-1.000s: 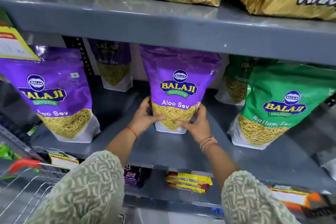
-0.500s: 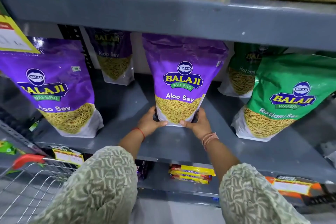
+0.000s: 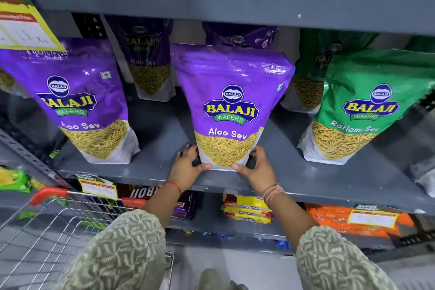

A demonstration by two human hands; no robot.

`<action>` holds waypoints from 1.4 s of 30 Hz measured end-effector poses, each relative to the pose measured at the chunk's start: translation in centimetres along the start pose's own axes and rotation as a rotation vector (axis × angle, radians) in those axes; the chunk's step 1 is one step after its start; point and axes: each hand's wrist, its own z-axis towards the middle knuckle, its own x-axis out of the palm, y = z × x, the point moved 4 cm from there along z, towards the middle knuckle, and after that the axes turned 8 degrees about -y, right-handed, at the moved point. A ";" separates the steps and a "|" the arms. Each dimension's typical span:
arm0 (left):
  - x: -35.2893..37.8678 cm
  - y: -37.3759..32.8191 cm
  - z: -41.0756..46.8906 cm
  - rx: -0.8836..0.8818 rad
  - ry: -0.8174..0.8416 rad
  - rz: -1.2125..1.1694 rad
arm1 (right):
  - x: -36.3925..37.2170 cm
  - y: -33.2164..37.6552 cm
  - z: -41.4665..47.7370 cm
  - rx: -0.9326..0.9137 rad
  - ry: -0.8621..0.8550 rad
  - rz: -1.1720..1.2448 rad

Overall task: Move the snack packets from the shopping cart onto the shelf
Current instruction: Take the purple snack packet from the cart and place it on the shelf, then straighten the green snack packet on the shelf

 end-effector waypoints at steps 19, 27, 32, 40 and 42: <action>0.5 -1.2 -5.3 -0.030 -0.356 -0.225 | -5.9 -1.7 -3.5 -0.113 -0.177 -0.137; 13.1 -10.4 -11.2 0.084 -0.232 -0.221 | -20.6 -7.0 -1.1 0.044 -0.575 0.004; 19.6 -16.9 -2.3 -0.008 -0.013 -0.416 | -24.7 -6.6 5.0 0.018 -0.238 0.213; 21.8 -17.3 0.2 -0.010 0.150 -0.285 | -23.5 -7.2 6.9 -0.008 -0.029 0.038; 21.6 -16.4 -0.9 -0.027 0.132 -0.275 | -23.4 -7.6 5.8 -0.002 -0.033 0.041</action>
